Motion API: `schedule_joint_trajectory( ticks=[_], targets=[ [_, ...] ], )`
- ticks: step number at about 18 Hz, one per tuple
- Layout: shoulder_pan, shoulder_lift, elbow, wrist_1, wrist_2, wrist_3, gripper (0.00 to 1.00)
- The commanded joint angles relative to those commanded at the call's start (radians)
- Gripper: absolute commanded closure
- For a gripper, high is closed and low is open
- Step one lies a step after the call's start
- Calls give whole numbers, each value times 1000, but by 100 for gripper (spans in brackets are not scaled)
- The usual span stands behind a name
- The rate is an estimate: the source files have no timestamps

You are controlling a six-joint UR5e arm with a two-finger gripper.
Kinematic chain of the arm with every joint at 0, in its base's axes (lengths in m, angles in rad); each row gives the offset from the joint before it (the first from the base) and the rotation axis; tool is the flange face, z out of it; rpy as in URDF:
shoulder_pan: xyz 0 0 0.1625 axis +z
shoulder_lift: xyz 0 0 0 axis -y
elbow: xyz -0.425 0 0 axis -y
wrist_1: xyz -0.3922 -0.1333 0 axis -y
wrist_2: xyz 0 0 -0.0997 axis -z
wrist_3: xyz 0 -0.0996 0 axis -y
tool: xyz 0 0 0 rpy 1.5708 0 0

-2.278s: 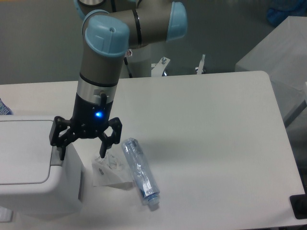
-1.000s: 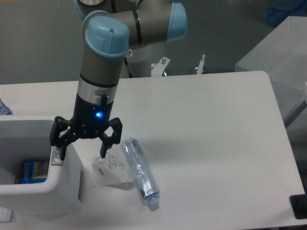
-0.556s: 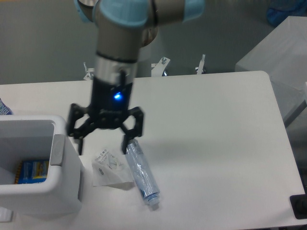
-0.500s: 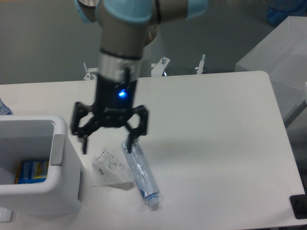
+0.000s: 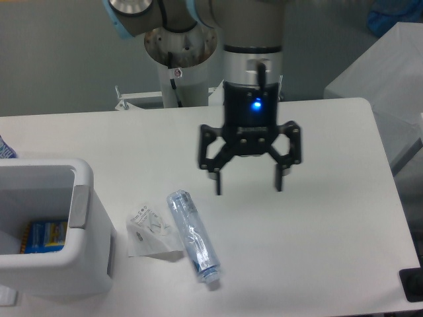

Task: Open the trash can
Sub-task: 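Lift the gripper up and away from the opened trash can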

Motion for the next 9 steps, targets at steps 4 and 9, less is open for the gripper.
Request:
schedule_joint_trajectory(
  ticks=[4,9],
  targets=[
    [11,0,-35,-6,86,91,0],
    [9,6,-38,-6,129,91,0]
  ],
)
